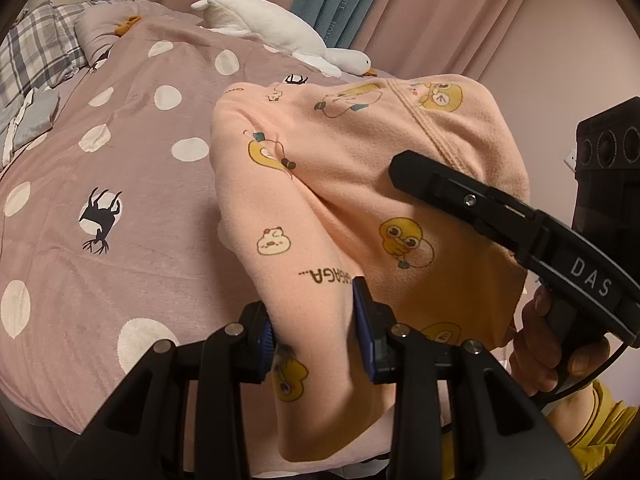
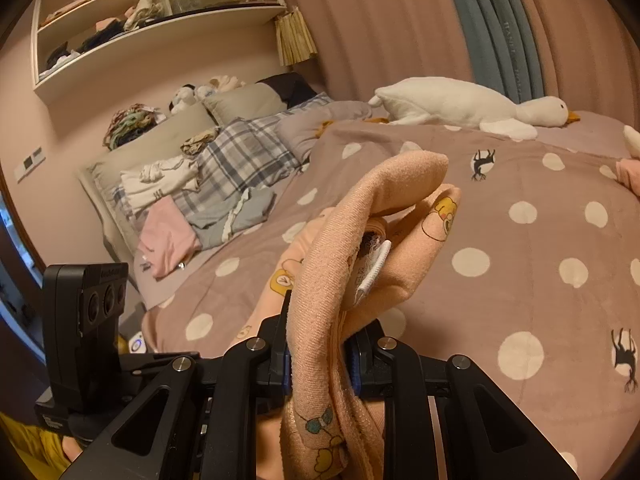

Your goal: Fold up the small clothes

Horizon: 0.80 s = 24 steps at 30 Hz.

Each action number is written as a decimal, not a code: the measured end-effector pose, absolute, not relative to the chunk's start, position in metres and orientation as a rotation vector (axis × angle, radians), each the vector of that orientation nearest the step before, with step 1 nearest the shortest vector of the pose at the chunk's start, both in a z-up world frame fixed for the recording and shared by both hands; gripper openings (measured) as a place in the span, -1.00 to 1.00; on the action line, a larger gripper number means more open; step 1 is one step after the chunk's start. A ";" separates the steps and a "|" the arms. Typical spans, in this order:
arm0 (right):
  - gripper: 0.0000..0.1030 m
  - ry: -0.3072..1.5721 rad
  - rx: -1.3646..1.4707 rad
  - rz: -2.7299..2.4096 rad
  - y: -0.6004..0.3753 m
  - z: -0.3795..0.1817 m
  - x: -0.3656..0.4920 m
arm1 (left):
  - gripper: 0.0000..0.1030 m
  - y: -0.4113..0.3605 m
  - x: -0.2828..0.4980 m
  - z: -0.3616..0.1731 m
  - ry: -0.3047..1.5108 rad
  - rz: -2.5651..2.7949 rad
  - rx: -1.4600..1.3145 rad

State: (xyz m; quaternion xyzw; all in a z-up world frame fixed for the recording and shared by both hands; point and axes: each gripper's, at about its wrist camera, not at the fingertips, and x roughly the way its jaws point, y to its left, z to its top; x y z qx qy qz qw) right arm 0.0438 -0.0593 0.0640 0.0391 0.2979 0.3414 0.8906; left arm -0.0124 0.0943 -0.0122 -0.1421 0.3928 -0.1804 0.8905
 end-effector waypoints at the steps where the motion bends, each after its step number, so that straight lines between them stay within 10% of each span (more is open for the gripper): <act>1: -0.55 0.618 0.081 0.710 -0.058 0.064 0.044 | -0.34 0.095 -0.012 -0.013 0.816 -0.373 -0.297; 24: -0.55 0.664 0.048 0.722 -0.030 0.051 0.062 | -0.34 0.116 0.008 -0.029 0.842 -0.343 -0.332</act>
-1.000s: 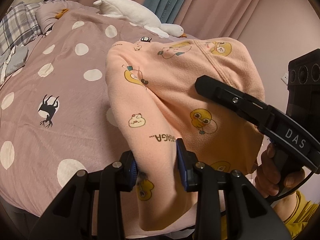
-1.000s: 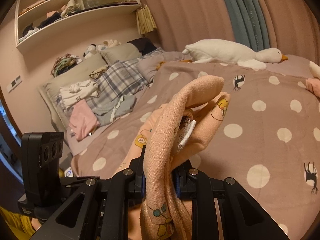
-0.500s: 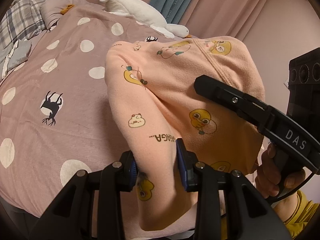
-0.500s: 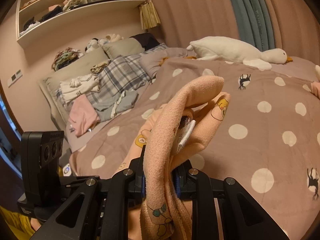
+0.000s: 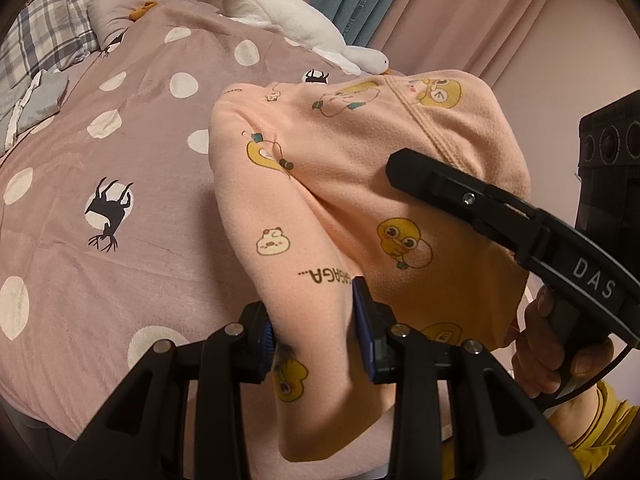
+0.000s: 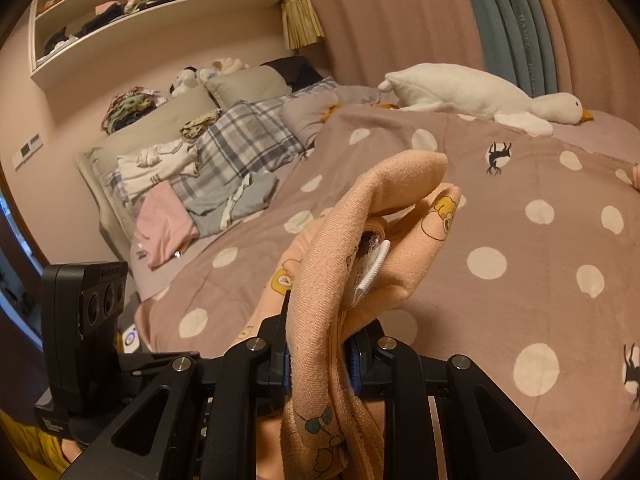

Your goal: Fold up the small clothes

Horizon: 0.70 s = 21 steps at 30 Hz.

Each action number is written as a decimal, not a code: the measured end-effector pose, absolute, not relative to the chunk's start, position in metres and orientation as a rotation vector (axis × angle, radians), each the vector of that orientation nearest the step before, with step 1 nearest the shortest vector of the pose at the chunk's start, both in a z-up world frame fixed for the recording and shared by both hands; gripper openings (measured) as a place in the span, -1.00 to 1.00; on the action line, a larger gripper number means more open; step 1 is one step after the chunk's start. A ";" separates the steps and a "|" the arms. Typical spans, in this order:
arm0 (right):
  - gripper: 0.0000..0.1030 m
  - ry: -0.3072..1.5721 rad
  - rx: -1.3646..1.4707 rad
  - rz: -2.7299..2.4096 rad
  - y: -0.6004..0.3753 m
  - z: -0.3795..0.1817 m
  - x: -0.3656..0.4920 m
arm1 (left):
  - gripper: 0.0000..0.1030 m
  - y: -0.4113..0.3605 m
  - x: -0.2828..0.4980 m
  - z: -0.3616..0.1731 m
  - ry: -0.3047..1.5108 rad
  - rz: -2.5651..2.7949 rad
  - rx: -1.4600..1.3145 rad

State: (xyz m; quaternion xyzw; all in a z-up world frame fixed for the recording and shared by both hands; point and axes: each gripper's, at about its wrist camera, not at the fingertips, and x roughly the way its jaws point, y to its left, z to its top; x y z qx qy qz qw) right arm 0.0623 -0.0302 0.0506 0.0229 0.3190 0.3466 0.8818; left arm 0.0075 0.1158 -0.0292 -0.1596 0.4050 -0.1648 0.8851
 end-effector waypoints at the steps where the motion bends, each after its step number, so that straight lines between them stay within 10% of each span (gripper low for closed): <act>1: -0.55 0.667 0.048 0.722 -0.030 0.050 0.063 | -0.34 0.116 0.008 -0.030 0.844 -0.342 -0.332; 21: -0.55 0.697 0.094 0.701 -0.038 0.032 0.095 | -0.34 0.106 0.054 -0.049 0.897 -0.338 -0.293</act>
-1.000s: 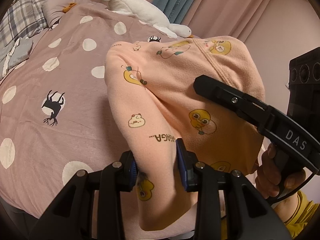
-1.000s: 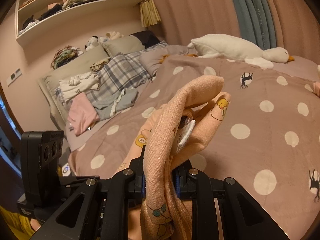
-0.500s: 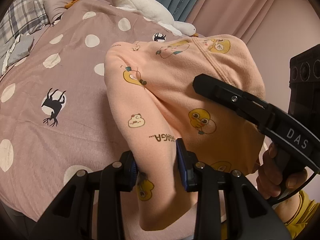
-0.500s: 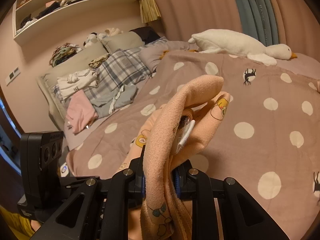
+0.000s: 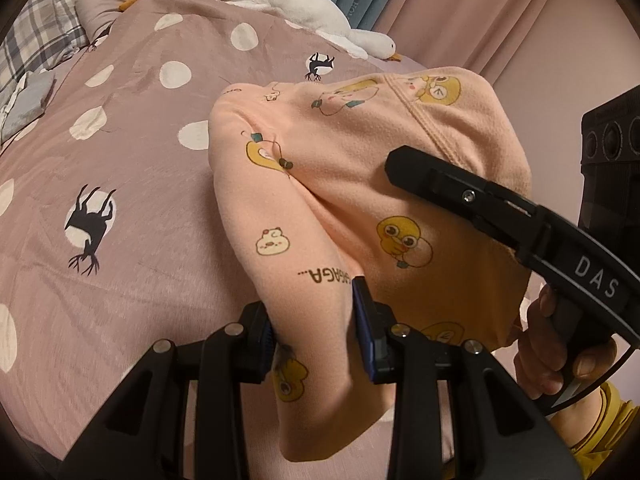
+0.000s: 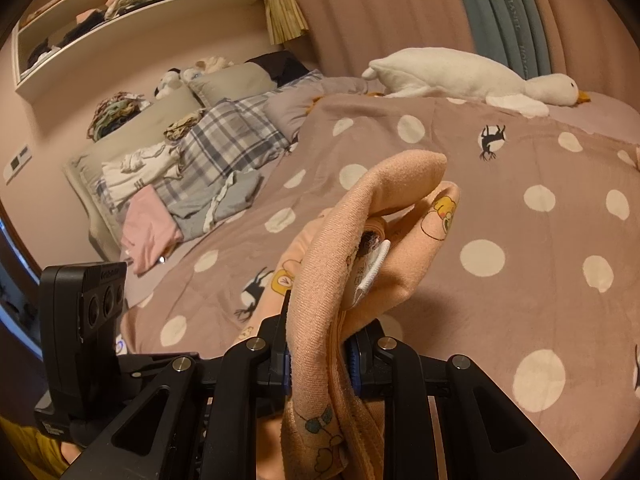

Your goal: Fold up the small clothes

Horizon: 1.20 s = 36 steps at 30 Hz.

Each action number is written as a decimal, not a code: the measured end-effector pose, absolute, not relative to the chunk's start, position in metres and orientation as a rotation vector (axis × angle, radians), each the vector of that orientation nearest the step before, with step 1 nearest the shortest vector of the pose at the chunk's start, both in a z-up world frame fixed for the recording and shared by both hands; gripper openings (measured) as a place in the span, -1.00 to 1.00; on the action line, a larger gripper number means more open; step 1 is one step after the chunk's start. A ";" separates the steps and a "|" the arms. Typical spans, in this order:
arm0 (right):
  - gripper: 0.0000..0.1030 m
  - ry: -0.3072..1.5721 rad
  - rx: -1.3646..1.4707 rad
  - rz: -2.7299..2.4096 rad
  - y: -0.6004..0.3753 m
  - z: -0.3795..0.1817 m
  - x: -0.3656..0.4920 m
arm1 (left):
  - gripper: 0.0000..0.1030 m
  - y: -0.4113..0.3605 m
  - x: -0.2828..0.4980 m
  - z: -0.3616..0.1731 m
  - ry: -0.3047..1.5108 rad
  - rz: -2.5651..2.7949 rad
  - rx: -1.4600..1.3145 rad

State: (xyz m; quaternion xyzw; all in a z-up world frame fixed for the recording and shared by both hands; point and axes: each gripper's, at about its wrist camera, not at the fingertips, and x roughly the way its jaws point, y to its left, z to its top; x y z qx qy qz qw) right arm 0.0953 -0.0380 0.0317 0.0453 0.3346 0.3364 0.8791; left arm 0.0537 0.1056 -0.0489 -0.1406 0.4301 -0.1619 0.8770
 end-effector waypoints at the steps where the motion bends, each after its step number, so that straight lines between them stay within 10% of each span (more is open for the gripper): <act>1: -0.55 0.700 0.103 0.701 -0.040 0.030 0.099 | -0.34 0.105 0.056 -0.049 0.900 -0.337 -0.289; 36: -0.55 0.729 0.168 0.681 -0.065 0.011 0.156 | -0.34 0.082 0.117 -0.066 0.946 -0.338 -0.239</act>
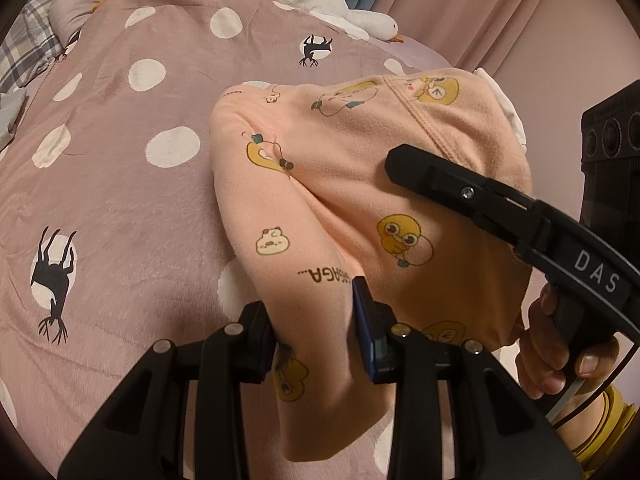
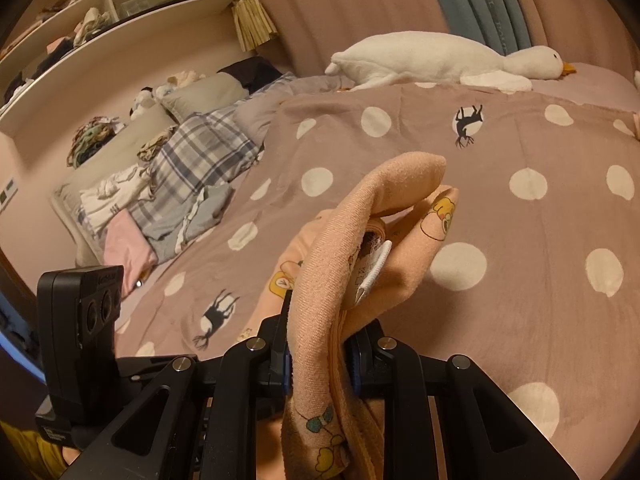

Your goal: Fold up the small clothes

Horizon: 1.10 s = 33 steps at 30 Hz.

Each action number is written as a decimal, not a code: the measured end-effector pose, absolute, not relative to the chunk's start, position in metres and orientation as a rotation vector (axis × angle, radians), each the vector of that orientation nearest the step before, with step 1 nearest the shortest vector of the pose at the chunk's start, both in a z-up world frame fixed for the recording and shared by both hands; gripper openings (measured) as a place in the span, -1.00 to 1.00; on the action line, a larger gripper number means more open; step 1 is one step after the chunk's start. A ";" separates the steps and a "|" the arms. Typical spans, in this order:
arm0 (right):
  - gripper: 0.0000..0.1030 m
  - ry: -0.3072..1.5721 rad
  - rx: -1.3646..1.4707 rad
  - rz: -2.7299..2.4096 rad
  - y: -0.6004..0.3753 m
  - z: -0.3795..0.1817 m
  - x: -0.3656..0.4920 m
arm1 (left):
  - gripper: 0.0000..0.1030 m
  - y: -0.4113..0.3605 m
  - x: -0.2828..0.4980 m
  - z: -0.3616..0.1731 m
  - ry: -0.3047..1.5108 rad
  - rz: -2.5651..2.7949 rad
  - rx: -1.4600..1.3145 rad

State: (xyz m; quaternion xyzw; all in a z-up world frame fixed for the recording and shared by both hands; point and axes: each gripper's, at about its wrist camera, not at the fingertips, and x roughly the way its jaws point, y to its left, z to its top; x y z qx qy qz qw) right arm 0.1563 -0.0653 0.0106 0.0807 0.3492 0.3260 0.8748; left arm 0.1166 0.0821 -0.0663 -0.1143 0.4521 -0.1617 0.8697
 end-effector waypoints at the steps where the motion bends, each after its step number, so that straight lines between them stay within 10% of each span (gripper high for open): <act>1: -0.55 0.729 0.169 0.680 -0.065 0.010 0.157 | -0.34 0.082 0.118 -0.067 0.947 -0.338 -0.239; 33: -0.55 0.736 0.175 0.677 -0.068 0.003 0.175 | -0.34 0.080 0.140 -0.078 0.963 -0.329 -0.228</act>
